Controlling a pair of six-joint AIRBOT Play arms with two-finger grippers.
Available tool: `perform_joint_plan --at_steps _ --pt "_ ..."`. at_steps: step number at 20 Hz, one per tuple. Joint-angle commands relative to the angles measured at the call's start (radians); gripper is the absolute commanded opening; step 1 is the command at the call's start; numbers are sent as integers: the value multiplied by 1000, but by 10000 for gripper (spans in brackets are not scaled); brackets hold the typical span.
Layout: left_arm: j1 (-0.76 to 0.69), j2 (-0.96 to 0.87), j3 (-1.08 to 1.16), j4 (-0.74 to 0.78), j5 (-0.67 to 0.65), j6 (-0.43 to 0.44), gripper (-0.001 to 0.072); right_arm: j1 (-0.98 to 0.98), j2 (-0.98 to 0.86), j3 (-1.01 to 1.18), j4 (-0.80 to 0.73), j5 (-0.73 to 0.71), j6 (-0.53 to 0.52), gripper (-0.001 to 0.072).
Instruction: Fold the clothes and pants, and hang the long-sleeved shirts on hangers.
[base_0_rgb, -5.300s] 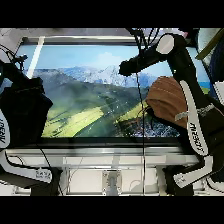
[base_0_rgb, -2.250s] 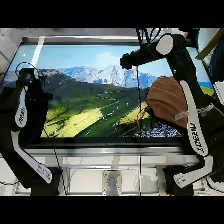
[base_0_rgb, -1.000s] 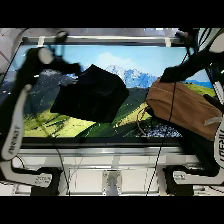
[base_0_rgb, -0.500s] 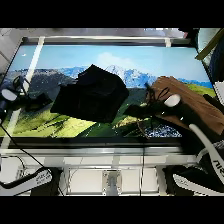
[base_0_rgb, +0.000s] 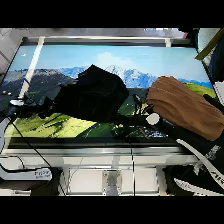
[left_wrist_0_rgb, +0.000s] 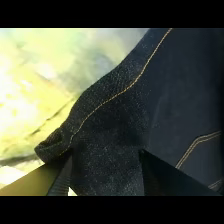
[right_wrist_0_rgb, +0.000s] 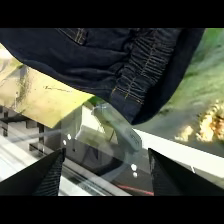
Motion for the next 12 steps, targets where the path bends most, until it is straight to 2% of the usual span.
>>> perform_joint_plan --at_steps 1,3,5,9,12 --pt "23 -6 -3 -9 -72 70 466 15 1 -4 5 -35 12 579" --pt "72 19 -3 -10 -116 76 466 15 1 -4 4 -36 12 579" --pt "138 62 -3 -9 -151 119 466 15 1 -4 4 -37 12 579" --pt "206 87 -5 49 -250 121 466 15 1 -4 3 -65 12 578" --pt "171 85 -18 39 -161 121 466 15 1 -4 3 -76 12 578"
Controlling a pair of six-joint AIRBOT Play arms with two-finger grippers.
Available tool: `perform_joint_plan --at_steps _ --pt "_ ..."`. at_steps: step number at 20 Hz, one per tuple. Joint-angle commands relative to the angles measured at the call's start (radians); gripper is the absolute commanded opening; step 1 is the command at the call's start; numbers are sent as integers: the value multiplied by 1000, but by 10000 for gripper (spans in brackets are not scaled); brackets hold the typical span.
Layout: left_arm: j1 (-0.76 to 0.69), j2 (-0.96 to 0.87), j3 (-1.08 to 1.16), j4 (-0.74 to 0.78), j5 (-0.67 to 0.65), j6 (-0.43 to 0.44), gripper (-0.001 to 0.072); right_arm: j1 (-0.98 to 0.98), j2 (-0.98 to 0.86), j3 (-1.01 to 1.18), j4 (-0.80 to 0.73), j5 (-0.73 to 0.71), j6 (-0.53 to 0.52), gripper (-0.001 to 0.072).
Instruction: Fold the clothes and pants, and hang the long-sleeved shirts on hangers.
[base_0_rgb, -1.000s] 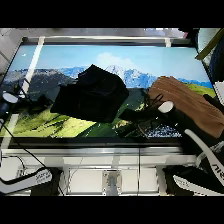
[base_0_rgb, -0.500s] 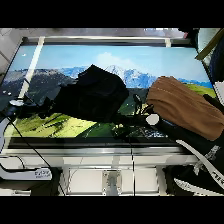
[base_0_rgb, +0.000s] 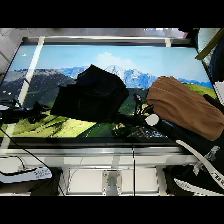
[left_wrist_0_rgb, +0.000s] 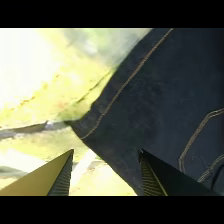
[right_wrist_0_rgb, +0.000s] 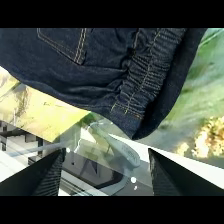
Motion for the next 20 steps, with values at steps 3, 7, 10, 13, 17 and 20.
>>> perform_joint_plan --at_steps 3,7,10,13,17,20 --pt "-53 5 -8 8 80 9 466 1 0 0 0 -15 1 578" --pt "-49 -2 -7 66 21 0 465 1 0 0 0 -15 1 578" --pt "-32 -2 -7 97 3 -14 465 1 0 0 -6 -17 1 577" --pt "-50 -24 -7 -10 58 10 465 1 0 0 -6 -20 1 578" --pt "-93 -106 -7 -122 110 32 465 1 0 0 -6 -19 1 577" --pt "-113 -140 -7 -172 154 32 465 1 0 0 -5 -15 2 576"
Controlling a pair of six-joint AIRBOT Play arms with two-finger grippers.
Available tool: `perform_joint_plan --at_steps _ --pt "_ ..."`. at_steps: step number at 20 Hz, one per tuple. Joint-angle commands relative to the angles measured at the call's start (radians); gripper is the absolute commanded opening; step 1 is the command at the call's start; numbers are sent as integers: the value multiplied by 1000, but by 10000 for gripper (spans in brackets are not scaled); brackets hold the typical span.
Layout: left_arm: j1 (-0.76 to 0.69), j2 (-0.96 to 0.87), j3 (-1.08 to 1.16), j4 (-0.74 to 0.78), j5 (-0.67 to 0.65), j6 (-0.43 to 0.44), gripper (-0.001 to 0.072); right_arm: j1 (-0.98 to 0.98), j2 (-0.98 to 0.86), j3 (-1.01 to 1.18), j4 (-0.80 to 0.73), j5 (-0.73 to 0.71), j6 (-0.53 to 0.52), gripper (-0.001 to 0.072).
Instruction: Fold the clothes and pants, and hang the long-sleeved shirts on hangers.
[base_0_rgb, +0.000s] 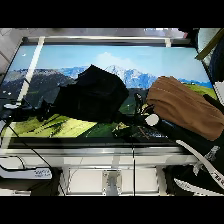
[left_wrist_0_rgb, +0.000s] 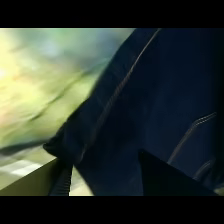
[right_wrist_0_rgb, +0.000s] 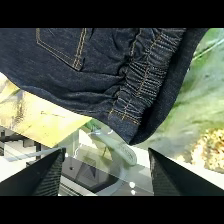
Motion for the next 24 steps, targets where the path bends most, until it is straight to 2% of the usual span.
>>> perform_joint_plan --at_steps 1,2,3,7,9,10,11,12,14,18,21,22,24 --pt "-19 -37 -1 -69 63 8 432 1 0 0 1 5 0 576" --pt "-19 -36 -1 -93 62 13 220 1 0 0 1 6 1 575" --pt "-19 -34 -1 -125 58 50 43 1 0 0 1 6 3 574" --pt "-19 -19 0 -219 19 144 40 31 -12 0 6 6 71 575" --pt "-19 -10 0 -220 -18 172 40 90 -43 -1 8 -36 151 576" --pt "-19 -6 0 -220 -38 191 40 121 -67 -1 14 -92 225 577" --pt "-19 0 0 -220 -54 205 40 151 -100 0 48 -149 304 586" --pt "-19 5 0 -220 -64 216 40 174 -131 2 99 -179 325 611" --pt "-19 14 0 -220 -70 219 40 198 -193 24 156 -209 324 610" --pt "-19 18 0 -219 -71 235 40 180 -266 95 156 -219 314 608" --pt "-19 18 0 -217 -79 257 40 169 -289 111 157 -302 314 600" --pt "-19 18 0 -217 -85 262 40 159 -288 111 157 -301 315 583" --pt "-19 18 0 -217 -85 263 40 137 -290 111 158 -298 315 437"
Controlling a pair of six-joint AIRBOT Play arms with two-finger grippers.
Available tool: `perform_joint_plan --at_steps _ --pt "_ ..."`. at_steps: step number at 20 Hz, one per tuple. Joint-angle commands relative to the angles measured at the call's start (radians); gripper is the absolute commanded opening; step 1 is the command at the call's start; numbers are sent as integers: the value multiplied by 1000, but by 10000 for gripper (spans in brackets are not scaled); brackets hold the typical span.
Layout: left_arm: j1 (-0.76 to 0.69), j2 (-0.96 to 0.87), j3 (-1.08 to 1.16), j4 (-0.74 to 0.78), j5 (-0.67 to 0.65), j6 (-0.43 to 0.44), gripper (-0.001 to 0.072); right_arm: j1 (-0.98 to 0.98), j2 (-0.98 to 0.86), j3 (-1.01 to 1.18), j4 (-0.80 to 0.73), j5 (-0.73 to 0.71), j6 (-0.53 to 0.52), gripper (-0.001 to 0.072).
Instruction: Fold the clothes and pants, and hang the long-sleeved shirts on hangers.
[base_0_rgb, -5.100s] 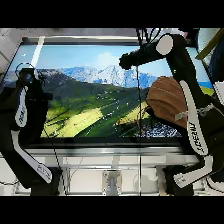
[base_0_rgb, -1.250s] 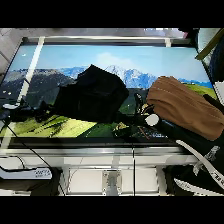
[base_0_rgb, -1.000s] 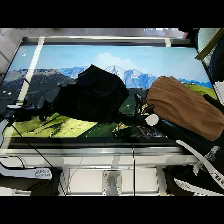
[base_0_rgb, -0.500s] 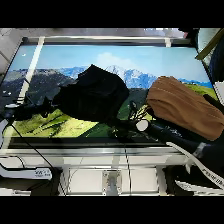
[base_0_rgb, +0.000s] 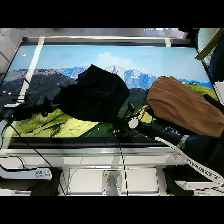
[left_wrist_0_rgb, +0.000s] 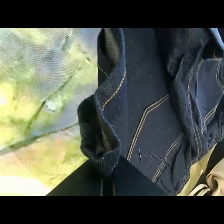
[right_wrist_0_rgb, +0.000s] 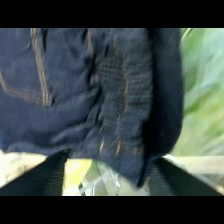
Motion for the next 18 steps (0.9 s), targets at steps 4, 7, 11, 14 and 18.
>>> perform_joint_plan --at_steps 4,7,11,14,18 --pt "0 1 1 0 -8 31 40 -41 -12 14 2 -32 2 47" --pt "0 7 2 0 -31 84 39 -41 -2 22 -55 -52 -47 33" --pt "26 153 42 10 -193 128 37 -41 185 70 -264 27 -193 31" --pt "67 375 142 26 -311 113 38 -41 428 144 -435 151 -193 32" --pt "109 684 368 29 -284 85 38 -41 632 341 -514 203 -193 31"
